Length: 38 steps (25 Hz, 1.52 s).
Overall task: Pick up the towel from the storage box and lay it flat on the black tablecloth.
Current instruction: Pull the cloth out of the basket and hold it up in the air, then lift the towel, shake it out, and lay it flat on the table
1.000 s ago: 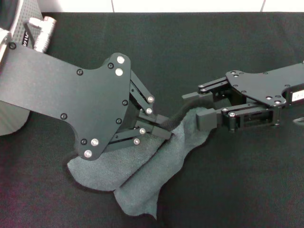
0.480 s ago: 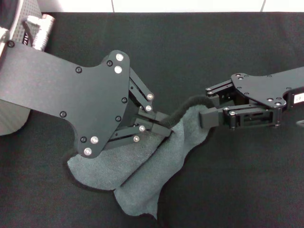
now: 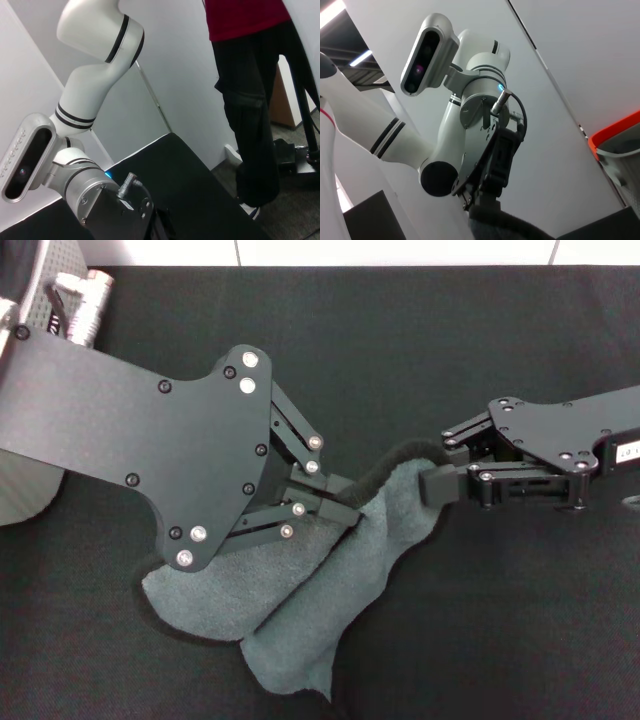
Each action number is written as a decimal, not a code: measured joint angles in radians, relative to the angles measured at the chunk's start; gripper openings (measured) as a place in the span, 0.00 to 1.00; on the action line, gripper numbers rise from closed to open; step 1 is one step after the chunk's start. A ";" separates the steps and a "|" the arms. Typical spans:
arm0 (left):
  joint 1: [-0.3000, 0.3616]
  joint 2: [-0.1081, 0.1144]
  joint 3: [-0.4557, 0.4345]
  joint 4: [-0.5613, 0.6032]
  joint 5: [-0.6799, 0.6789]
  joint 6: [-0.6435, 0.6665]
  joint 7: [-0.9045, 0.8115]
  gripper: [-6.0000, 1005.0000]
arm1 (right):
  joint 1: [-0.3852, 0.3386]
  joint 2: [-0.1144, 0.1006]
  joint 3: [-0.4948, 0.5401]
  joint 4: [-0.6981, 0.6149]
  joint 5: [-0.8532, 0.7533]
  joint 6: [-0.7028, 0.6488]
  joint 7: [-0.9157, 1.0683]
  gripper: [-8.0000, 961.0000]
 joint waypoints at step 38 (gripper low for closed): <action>0.059 -0.073 -0.046 -0.522 0.007 -0.186 0.167 0.11 | 0.028 -0.089 0.183 -0.022 0.065 0.000 -0.126 0.02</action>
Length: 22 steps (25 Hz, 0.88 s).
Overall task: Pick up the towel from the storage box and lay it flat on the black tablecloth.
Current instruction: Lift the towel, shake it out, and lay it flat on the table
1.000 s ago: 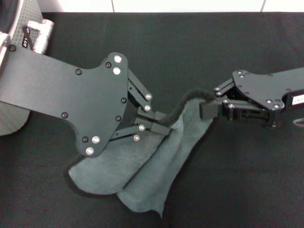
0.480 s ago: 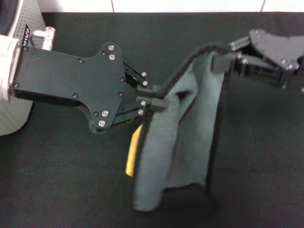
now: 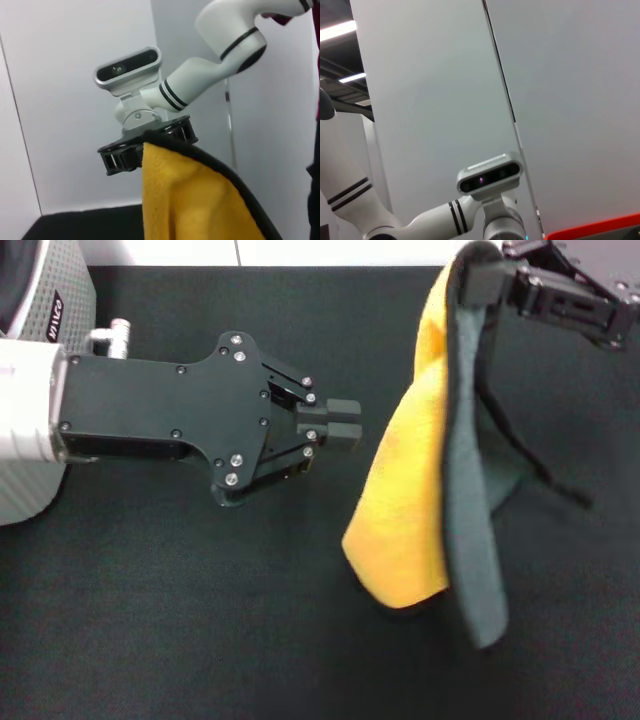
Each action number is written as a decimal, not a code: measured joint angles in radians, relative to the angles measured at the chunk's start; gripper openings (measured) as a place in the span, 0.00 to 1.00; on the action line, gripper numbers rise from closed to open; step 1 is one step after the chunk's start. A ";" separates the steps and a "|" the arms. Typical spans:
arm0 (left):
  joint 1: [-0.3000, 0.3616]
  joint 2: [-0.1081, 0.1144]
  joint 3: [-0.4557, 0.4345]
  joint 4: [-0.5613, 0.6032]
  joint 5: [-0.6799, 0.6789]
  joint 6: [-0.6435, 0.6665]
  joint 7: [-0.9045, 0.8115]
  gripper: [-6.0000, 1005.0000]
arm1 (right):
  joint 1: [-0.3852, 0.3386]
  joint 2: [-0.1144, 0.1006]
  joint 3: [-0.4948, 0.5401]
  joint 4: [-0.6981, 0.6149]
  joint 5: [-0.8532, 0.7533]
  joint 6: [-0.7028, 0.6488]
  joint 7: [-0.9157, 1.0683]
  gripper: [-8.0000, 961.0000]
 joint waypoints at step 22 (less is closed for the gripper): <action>0.009 -0.001 -0.003 -0.617 -0.228 -0.134 0.394 0.11 | 0.016 -0.019 0.140 -0.165 -0.062 0.287 -0.010 0.02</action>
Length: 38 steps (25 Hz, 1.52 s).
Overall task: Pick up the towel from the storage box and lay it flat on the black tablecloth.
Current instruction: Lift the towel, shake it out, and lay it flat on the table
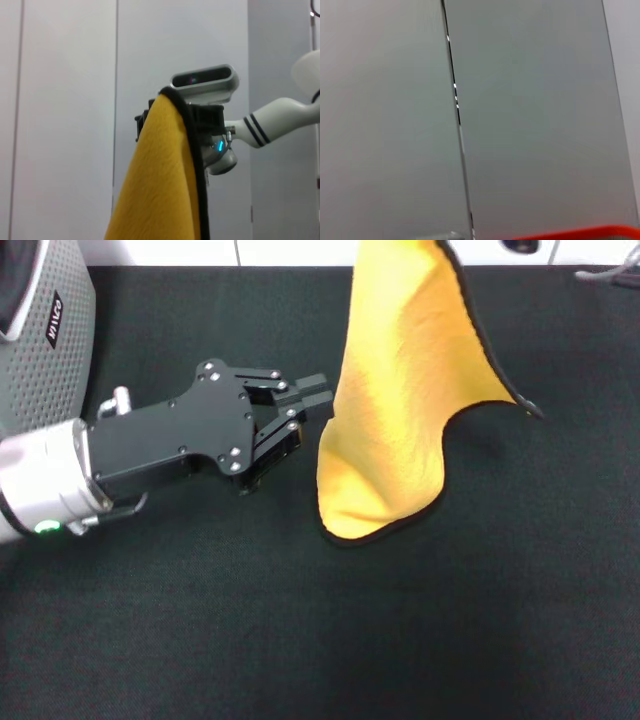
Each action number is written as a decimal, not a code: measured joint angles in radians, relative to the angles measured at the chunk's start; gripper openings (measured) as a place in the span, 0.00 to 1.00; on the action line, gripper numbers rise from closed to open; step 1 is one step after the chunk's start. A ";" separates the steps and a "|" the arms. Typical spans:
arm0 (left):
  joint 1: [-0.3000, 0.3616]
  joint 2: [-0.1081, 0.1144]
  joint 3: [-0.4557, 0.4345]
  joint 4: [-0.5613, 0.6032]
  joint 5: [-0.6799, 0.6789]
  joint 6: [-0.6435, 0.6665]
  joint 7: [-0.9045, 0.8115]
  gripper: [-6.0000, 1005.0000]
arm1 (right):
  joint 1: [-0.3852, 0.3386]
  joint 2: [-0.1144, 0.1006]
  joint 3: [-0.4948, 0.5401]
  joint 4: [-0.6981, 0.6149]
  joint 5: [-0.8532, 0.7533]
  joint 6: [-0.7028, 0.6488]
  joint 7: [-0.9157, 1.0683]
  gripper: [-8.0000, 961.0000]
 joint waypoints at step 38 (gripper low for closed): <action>-0.019 0.000 0.042 -0.226 -0.050 0.002 0.081 0.13 | -0.297 0.270 0.923 -1.298 -1.842 0.235 0.636 0.02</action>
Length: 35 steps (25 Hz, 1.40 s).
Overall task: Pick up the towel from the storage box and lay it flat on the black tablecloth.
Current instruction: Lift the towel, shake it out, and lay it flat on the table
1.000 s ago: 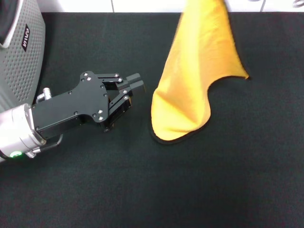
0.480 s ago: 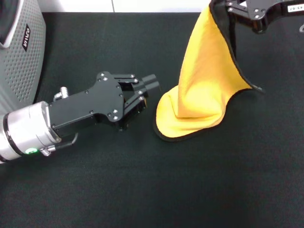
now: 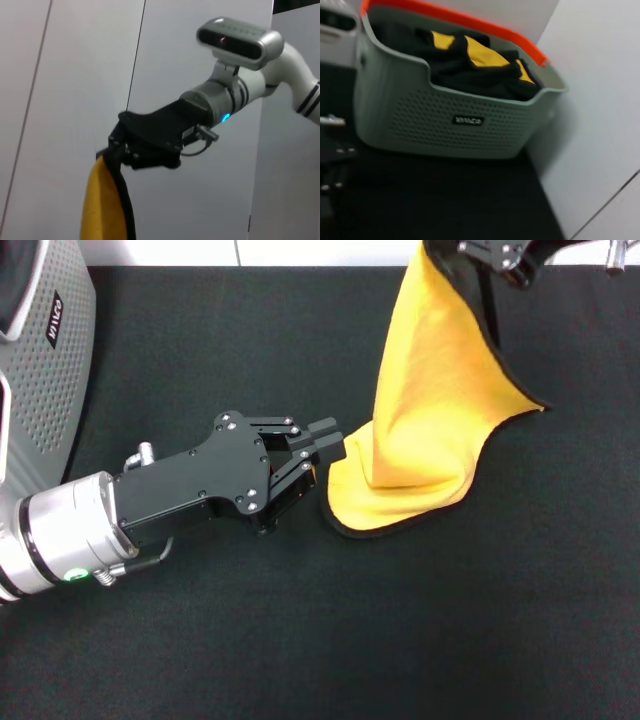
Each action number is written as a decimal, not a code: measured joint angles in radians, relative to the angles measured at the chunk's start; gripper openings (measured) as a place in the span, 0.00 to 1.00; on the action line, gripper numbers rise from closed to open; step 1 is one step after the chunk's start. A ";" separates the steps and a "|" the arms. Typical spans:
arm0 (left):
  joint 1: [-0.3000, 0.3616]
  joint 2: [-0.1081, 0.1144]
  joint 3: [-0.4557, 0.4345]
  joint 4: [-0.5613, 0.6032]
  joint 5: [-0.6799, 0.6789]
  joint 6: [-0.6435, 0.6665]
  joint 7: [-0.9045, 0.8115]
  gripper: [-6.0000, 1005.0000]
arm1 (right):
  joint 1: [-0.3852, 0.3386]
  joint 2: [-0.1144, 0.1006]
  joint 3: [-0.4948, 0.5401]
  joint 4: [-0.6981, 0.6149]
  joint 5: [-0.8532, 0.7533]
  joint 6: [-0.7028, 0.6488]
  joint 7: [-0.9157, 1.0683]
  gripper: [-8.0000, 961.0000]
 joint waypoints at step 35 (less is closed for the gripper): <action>-0.073 -0.004 0.003 -0.165 0.005 -0.073 0.052 0.14 | -0.006 0.006 -0.172 0.002 0.154 0.189 -0.070 0.02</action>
